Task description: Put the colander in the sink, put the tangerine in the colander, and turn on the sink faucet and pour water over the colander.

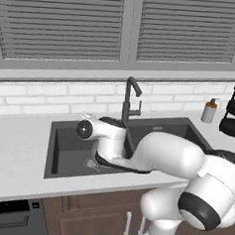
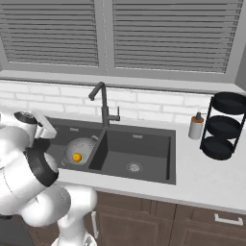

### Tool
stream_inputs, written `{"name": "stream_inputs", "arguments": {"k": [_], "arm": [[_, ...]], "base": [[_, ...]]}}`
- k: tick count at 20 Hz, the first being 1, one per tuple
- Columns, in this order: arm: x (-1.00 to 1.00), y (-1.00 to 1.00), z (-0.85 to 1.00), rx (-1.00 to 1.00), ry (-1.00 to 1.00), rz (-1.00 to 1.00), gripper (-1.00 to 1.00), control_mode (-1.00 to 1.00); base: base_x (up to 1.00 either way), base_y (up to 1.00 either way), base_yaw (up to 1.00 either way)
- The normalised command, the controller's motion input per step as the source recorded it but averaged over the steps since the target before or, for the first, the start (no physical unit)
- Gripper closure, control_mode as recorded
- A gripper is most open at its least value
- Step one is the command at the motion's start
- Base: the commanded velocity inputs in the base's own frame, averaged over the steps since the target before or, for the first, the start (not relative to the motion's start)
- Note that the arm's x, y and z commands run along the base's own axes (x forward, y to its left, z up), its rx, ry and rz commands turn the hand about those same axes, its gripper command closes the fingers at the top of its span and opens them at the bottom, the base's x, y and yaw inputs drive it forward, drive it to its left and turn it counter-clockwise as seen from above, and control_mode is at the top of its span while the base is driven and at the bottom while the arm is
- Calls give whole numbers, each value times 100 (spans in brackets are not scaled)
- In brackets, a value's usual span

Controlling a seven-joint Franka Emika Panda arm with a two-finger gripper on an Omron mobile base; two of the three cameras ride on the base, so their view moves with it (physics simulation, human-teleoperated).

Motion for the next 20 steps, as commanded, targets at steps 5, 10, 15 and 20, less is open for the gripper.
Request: {"name": "stream_inputs", "arguments": {"k": [5,10,15,20], "arm": [[-83,-23,91,25,-12,-7,-100,-100],[-72,-55,63,26,-24,-5,-100,-100],[-44,-95,42,34,-21,0,-100,-100],[-22,-96,44,41,-2,3,-100,-100]], "base": [[0,0,0],[0,0,0],[0,0,0],[0,0,0]]}}
